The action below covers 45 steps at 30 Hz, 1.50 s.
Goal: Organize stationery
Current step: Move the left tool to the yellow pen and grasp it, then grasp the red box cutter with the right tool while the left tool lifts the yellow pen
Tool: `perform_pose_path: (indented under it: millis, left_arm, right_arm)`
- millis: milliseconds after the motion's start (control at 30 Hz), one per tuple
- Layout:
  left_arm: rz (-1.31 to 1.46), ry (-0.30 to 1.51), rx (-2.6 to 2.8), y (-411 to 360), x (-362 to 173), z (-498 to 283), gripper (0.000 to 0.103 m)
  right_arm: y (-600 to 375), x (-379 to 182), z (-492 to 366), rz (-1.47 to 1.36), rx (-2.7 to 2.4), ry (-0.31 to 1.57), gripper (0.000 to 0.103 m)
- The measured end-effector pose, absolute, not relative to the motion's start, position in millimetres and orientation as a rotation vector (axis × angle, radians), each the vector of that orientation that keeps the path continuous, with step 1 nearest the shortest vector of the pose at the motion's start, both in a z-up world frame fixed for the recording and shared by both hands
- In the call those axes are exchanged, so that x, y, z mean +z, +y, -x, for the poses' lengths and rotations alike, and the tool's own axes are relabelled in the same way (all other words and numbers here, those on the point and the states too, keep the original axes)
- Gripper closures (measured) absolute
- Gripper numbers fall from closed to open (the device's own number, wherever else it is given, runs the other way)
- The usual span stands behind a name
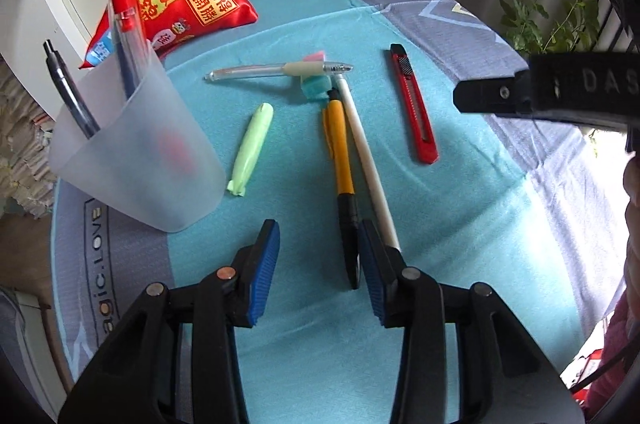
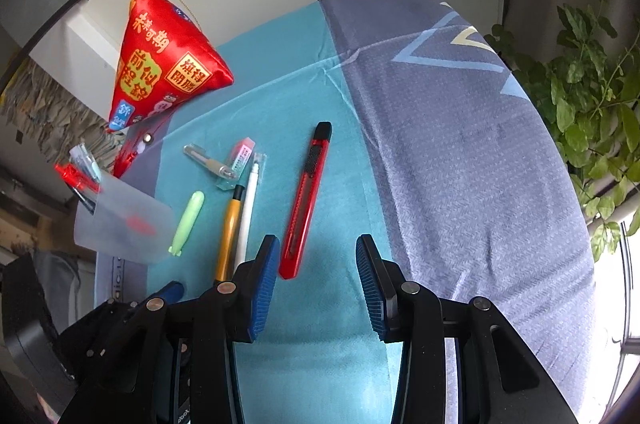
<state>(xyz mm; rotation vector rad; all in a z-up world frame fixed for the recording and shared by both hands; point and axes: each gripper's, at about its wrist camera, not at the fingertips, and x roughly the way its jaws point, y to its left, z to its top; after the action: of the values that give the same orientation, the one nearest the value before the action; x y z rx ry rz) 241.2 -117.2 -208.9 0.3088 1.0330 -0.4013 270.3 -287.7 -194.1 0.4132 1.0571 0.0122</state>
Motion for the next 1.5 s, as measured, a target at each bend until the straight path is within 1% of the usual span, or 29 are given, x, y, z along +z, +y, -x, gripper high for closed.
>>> perform_pose_path:
  millis: [133,333,367,400,433,467,500,533,567,600,667,800,933,1000,1100,1133,1167,1200,1233,1267,1300,1500]
  left_arm:
    - [-0.287,1.056,-0.419,-118,-212,-244,0.064]
    - [-0.302,1.04,-0.411,-131,-216,-252,0.069]
    - [-0.294,1.041,-0.414,-131,-216,-253,0.072]
    - [-0.28,1.044,-0.427,-131,-215,-254,0.082]
    - [-0.264,1.054,-0.443,-131,-215,-255,0.093]
    - [-0.259,1.059,-0.45,-130,-215,-256,0.094]
    - [-0.26,1.062,-0.45,-130,-215,-256,0.095]
    - [-0.258,1.067,-0.45,-128,-214,-255,0.095]
    - [-0.252,1.075,-0.455,-125,-213,-253,0.095]
    - [-0.238,1.088,-0.467,-121,-212,-251,0.095]
    - [-0.22,1.1,-0.489,-113,-208,-244,0.095]
    - [-0.249,1.102,-0.506,-92,-202,-221,0.095]
    - [-0.274,1.144,-0.523,-77,-210,-198,0.095]
    - [-0.287,1.15,-0.521,-76,-215,-197,0.094]
    - [-0.299,1.127,-0.506,-80,-215,-197,0.093]
    - [-0.294,1.121,-0.496,-82,-213,-199,0.089]
    - [-0.284,1.115,-0.493,-82,-211,-200,0.084]
    - [-0.277,1.105,-0.491,-84,-210,-203,0.073]
    - [-0.277,1.088,-0.48,-87,-208,-205,0.065]
    - [-0.283,1.074,-0.469,-89,-206,-208,0.065]
    - [-0.29,1.065,-0.465,-93,-206,-211,0.067]
    - [-0.286,1.094,-0.436,-107,-217,-234,0.069]
  right_arm:
    - [-281,-196,-280,-0.401,0.009,1.062,0.062]
    - [-267,-206,-303,-0.327,-0.076,1.102,0.062]
    - [-265,-209,-307,-0.32,-0.092,1.116,0.062]
    - [-264,-212,-310,-0.315,-0.1,1.126,0.062]
    - [-263,-215,-313,-0.308,-0.105,1.139,0.063]
    - [-261,-218,-315,-0.289,-0.114,1.148,0.071]
    - [-260,-217,-314,-0.267,-0.118,1.133,0.085]
    - [-259,-216,-314,-0.264,-0.099,1.137,0.088]
    - [-260,-215,-313,-0.276,-0.084,1.146,0.089]
    - [-262,-214,-310,-0.283,-0.08,1.149,0.097]
    - [-265,-209,-302,-0.265,-0.069,1.137,0.1]
    - [-270,-202,-275,-0.265,0.023,1.154,0.1]
    - [-267,-204,-240,-0.233,0.103,1.188,0.1]
    - [-269,-206,-227,-0.246,0.113,1.195,0.1]
    - [-280,-199,-225,-0.266,0.07,1.133,0.1]
    - [-283,-195,-229,-0.275,0.046,1.113,0.099]
    - [-287,-191,-235,-0.286,0.034,1.095,0.093]
    - [-289,-189,-243,-0.298,0.025,1.082,0.082]
    - [-291,-187,-252,-0.31,0.013,1.077,0.075]
    - [-293,-186,-262,-0.327,0.003,1.075,0.063]
    - [-294,-185,-271,-0.343,-0.001,1.07,0.062]
    - [-287,-190,-321,-0.322,-0.055,1.092,0.062]
